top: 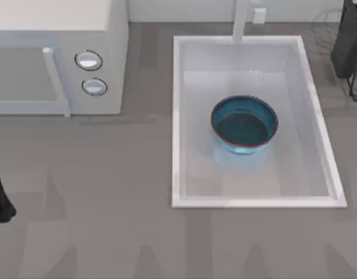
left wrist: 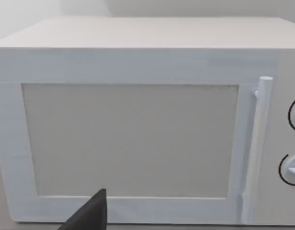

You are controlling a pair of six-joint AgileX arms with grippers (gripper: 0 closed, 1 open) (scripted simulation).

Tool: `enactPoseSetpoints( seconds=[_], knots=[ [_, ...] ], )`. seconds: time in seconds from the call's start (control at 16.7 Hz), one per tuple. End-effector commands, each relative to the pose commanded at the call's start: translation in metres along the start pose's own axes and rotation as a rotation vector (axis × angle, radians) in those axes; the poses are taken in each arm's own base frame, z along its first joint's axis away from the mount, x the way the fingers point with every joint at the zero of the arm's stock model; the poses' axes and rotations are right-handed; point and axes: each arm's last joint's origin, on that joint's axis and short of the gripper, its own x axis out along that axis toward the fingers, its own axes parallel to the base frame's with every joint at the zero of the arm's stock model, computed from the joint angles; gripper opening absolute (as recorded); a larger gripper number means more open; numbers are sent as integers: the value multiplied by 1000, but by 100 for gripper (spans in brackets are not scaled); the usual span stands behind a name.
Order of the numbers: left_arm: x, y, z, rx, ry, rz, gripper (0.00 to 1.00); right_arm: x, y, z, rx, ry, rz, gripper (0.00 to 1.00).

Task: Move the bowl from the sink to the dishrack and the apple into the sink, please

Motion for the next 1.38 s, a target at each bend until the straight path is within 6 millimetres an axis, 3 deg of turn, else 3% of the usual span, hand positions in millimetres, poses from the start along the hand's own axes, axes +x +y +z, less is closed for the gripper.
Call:
enactPoseSetpoints(
  seconds=[0.18,0.36,0.54,0.72,0.9,1.02,1.2,1.38],
  knots=[
    [0,0,0,0,0,0,100,0,0,2,-5,4,0,100],
    [0,0,0,0,0,0,100,1,2,20,-40,44,7,100],
    [0,0,0,0,0,0,100,9,7,56,-71,141,44,100],
    [0,0,0,0,0,0,100,35,18,107,-73,273,96,100],
    [0,0,0,0,0,0,100,93,35,157,-53,428,123,100],
    [0,0,0,0,0,0,100,148,50,171,-23,554,111,100],
    [0,0,0,0,0,0,100,227,71,159,27,734,70,100],
    [0,0,0,0,0,0,100,280,101,126,35,891,80,100]
  ],
)
